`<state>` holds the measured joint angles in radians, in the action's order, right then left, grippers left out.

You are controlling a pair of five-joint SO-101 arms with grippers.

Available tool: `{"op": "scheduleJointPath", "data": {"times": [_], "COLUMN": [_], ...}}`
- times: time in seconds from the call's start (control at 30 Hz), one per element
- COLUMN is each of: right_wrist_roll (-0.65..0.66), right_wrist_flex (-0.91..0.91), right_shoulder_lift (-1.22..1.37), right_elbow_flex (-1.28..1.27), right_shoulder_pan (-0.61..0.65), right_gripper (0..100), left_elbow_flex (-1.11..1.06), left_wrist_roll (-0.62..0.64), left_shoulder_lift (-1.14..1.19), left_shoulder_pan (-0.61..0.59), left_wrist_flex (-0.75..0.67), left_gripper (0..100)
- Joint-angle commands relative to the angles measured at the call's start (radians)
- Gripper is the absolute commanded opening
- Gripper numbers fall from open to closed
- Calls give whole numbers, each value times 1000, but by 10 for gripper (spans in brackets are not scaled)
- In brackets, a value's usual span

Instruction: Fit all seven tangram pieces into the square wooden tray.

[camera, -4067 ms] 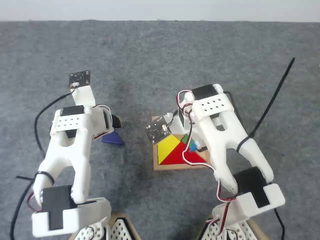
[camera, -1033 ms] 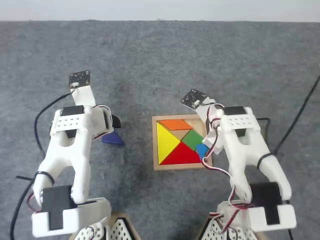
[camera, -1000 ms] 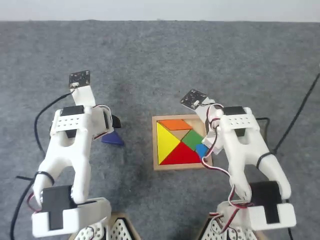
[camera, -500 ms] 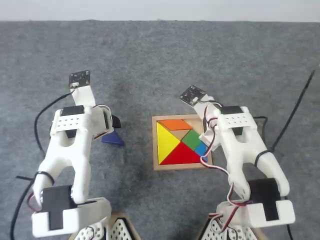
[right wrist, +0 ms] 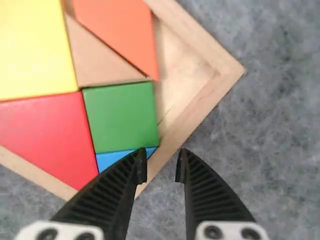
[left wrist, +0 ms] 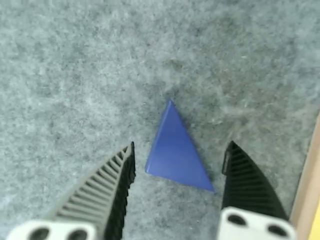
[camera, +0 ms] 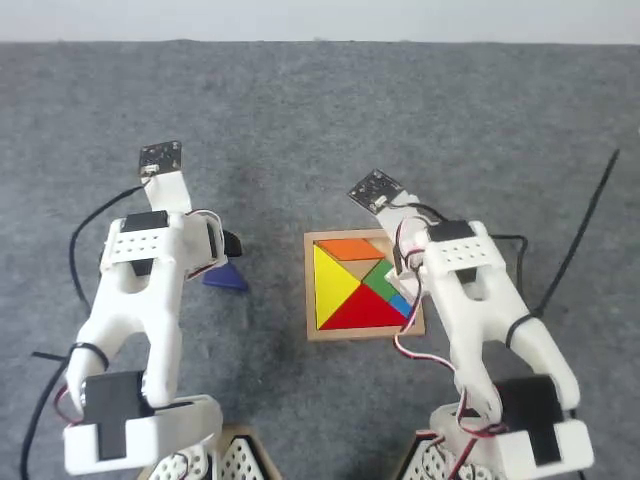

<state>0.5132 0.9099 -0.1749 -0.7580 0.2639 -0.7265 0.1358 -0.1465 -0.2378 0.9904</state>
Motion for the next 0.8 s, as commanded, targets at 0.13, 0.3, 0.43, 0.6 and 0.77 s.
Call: {"op": "scheduleJointPath", "data": {"times": [0.13, 0.3, 0.43, 0.6, 0.77], "right_wrist_roll": [-137, -158, -161, -170, -130], "right_wrist_flex": [-85, -31, 77, 13, -59], "right_shoulder_lift": [-53, 41, 166, 61, -188], "right_elbow_flex": [52, 269, 417, 224, -117], "right_shoulder_pan": [-44, -41, -64, -176, -254], "right_gripper": [105, 106, 102, 101, 105], "left_elbow_flex": [188, 272, 288, 292, 266], "left_wrist_roll": [-69, -77, -126, -230, -377], "left_shoulder_lift": [-44, -44, -43, -43, -21], "left_shoulder_pan": [37, 66, 61, 44, -8], "left_wrist_flex": [114, 193, 230, 330, 373], "left_gripper": [276, 276, 274, 273, 273]}}
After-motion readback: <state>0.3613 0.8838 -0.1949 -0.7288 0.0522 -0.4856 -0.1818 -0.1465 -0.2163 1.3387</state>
